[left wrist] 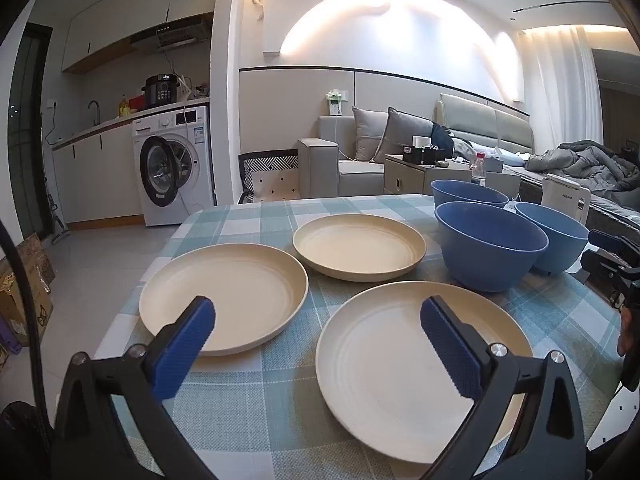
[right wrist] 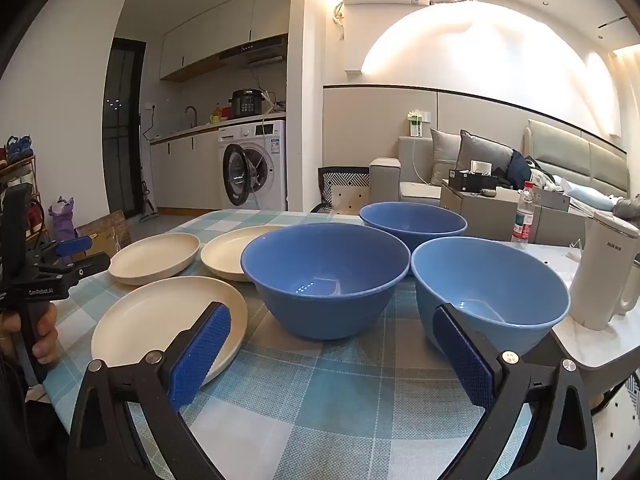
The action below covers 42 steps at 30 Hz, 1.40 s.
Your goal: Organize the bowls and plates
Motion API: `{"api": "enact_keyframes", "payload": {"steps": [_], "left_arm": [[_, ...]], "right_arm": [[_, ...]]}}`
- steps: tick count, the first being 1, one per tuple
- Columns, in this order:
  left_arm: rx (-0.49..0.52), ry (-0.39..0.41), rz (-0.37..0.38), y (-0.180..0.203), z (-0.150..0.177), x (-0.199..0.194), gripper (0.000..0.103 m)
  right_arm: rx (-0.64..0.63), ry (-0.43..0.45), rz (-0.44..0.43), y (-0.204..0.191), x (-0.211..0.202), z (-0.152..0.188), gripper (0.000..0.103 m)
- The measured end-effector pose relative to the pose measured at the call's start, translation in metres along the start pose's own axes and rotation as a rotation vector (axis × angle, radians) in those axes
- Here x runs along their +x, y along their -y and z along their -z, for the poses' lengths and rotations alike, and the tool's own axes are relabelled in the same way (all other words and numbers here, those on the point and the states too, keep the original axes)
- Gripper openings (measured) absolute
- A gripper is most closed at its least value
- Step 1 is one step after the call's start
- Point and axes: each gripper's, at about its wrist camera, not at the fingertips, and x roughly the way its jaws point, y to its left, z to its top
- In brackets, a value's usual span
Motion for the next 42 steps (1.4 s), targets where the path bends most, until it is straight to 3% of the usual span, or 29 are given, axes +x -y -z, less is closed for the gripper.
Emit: {"api": "enact_keyframes", "payload": {"steps": [42], "left_arm": [[-0.024,-0.012,0.010,0.0002,0.0045,0.0043,0.103]], "right_arm": [[-0.009,-0.009,0.002,-0.0051,0.0034,0.0027,0.103]]}}
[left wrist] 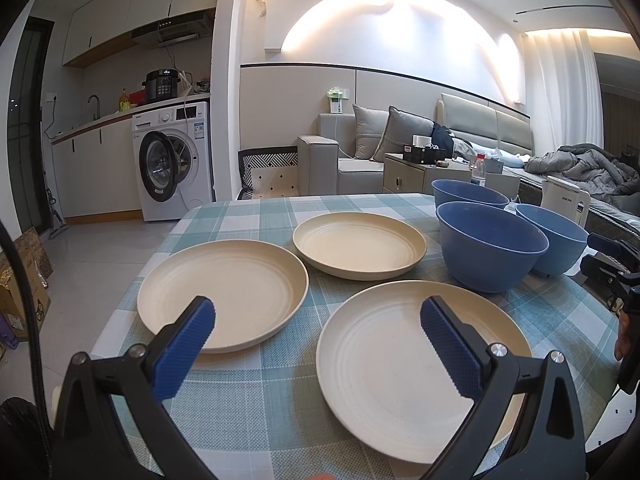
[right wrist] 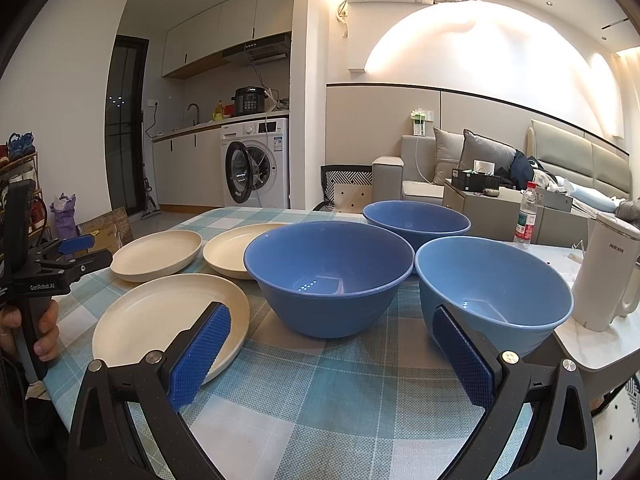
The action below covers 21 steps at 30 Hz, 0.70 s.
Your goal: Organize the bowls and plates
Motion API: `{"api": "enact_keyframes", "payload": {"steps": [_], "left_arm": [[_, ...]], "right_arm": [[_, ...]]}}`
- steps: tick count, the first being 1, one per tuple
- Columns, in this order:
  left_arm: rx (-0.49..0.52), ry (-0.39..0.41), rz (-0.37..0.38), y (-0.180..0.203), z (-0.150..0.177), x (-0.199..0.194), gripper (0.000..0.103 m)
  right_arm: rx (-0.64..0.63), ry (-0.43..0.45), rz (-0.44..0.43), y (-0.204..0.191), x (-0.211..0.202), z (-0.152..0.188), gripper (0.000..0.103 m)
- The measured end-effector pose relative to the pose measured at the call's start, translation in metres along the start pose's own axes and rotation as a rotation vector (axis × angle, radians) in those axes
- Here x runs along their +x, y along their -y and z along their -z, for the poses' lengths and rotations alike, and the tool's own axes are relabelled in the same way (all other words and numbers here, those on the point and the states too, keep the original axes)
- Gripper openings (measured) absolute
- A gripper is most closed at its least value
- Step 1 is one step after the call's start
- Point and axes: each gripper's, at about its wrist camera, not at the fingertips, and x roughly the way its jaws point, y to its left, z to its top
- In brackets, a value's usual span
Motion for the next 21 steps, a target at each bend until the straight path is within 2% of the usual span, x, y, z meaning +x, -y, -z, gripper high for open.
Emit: {"api": "enact_keyframes", "payload": {"steps": [21], "left_arm": [[-0.001,-0.001,0.000,-0.0004,-0.0006,-0.0001,0.103]], "right_arm": [[-0.001,-0.002,-0.001,-0.0013,-0.0011,-0.0002,0.103]]}}
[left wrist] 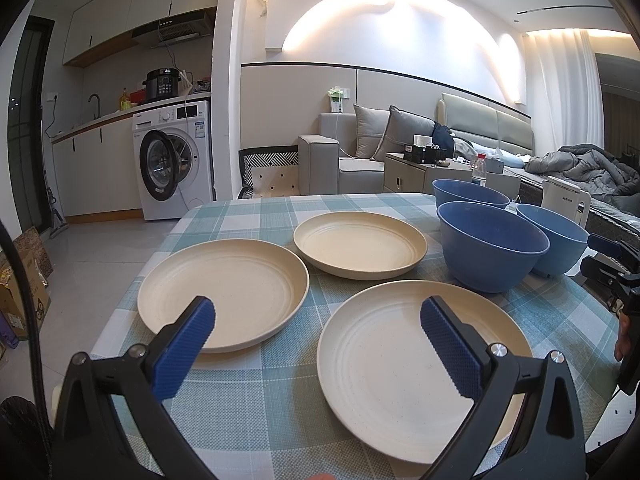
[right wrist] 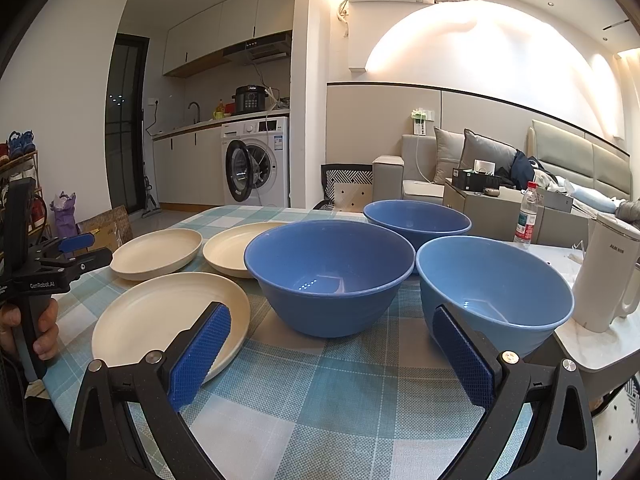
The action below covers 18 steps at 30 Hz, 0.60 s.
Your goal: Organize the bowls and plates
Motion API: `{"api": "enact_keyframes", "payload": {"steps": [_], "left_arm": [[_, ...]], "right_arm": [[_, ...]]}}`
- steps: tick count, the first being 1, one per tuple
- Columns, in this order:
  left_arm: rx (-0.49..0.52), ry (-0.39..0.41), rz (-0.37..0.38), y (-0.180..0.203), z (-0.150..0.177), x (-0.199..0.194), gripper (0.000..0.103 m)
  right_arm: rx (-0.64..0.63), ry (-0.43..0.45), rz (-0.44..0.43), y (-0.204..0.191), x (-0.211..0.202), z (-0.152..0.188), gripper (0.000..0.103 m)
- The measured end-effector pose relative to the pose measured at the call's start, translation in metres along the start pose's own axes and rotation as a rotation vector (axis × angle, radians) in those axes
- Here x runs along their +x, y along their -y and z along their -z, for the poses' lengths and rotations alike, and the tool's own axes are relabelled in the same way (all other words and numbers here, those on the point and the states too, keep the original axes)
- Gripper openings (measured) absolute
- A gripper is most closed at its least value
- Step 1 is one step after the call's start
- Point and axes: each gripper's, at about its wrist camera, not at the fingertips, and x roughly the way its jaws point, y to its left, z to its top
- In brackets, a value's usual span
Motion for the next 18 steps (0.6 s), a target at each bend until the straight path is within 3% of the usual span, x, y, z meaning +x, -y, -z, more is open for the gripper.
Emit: {"api": "enact_keyframes", "payload": {"steps": [18], "left_arm": [[-0.006,-0.005,-0.001,-0.0063,-0.0001,0.0007,0.103]], "right_arm": [[0.000,-0.002,0.001,-0.0001,0.0004,0.0000,0.103]]}}
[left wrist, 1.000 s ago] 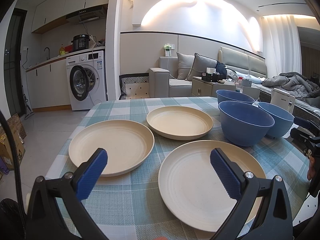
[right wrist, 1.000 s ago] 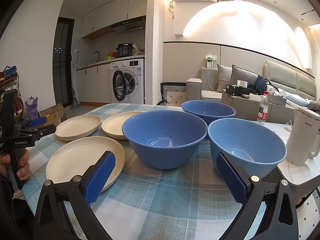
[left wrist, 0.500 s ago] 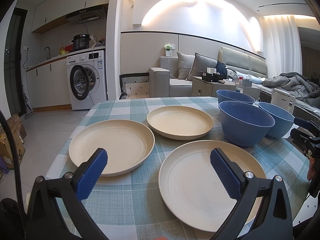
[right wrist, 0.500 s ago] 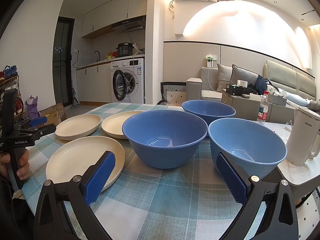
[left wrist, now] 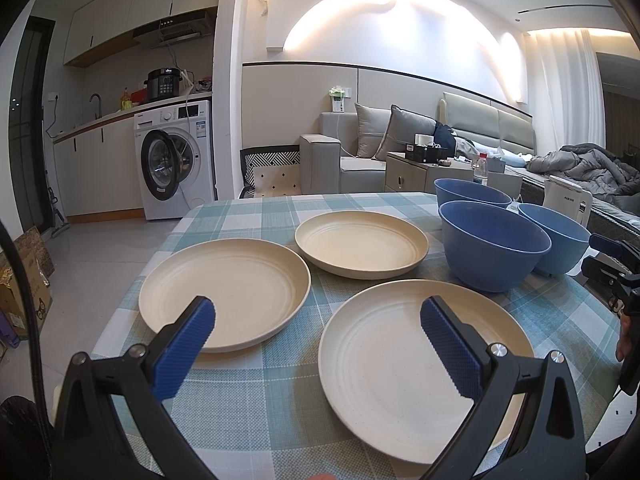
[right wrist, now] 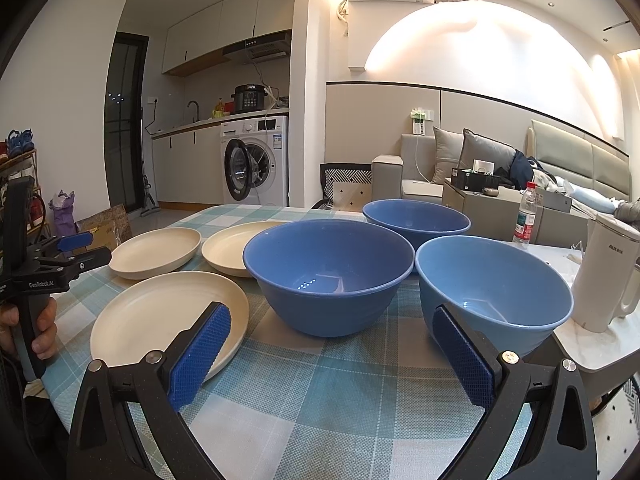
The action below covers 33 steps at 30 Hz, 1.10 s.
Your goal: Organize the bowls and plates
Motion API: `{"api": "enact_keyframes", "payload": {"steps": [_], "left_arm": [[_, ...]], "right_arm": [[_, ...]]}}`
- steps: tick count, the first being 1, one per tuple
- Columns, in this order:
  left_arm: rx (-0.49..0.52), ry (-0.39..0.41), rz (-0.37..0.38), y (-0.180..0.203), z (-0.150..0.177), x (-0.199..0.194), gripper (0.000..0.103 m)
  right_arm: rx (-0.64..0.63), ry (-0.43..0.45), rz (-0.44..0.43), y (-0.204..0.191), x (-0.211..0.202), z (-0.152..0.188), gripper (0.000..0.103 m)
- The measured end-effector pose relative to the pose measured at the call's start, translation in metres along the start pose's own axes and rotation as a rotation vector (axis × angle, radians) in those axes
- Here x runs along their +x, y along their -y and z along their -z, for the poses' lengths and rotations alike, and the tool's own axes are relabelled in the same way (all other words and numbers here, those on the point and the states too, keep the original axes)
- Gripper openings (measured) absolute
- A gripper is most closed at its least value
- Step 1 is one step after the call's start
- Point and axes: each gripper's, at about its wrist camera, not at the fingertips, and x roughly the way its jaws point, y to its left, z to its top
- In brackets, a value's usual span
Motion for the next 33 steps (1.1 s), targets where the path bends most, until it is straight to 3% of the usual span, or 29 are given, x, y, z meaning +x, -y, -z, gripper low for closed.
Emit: {"api": "enact_keyframes", "payload": {"steps": [15,26,33], "left_arm": [[-0.011,-0.004,-0.002,-0.002,-0.001,-0.002,0.103],[-0.045,-0.023,-0.009,-0.007,-0.002,0.003,0.103],[-0.023,-0.020,-0.001,-0.003,-0.004,0.002,0.103]], "right_arm": [[0.002,-0.021,0.009,0.004,0.004,-0.001,0.103],[-0.036,-0.085,0.066,0.000,0.016,-0.002,0.103],[-0.036,-0.116,0.052,-0.004,0.014,-0.011,0.103]]}}
